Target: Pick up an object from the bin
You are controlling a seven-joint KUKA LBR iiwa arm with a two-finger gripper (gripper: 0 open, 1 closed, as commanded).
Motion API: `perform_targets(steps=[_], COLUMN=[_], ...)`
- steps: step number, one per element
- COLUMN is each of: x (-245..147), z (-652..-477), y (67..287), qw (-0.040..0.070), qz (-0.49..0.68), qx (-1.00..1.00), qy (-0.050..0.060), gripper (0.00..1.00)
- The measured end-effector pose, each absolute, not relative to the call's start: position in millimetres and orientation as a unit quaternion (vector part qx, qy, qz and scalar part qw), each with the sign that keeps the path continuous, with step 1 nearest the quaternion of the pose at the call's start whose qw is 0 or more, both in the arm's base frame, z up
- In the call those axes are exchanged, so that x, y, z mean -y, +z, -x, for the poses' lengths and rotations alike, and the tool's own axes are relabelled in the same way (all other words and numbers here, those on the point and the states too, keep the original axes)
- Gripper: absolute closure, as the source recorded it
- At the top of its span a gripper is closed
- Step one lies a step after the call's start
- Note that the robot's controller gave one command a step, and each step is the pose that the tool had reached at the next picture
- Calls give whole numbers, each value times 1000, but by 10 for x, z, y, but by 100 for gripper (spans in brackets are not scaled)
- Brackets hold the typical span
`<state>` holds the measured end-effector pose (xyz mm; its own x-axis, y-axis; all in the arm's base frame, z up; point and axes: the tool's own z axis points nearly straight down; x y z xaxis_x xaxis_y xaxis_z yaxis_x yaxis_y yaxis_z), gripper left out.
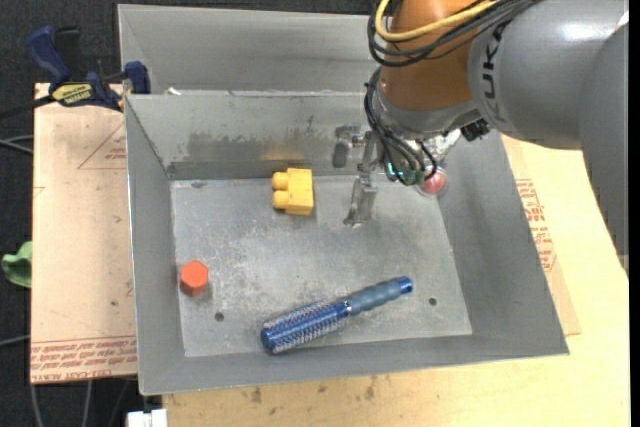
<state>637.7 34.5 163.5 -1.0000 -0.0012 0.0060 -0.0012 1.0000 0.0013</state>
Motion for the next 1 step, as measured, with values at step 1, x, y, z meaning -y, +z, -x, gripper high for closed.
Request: perform_targets(steps=[1], x=[-395], z=[-5688], y=[676], qw=[2], qz=[-129], qx=[992], qy=[-1], gripper=[0])
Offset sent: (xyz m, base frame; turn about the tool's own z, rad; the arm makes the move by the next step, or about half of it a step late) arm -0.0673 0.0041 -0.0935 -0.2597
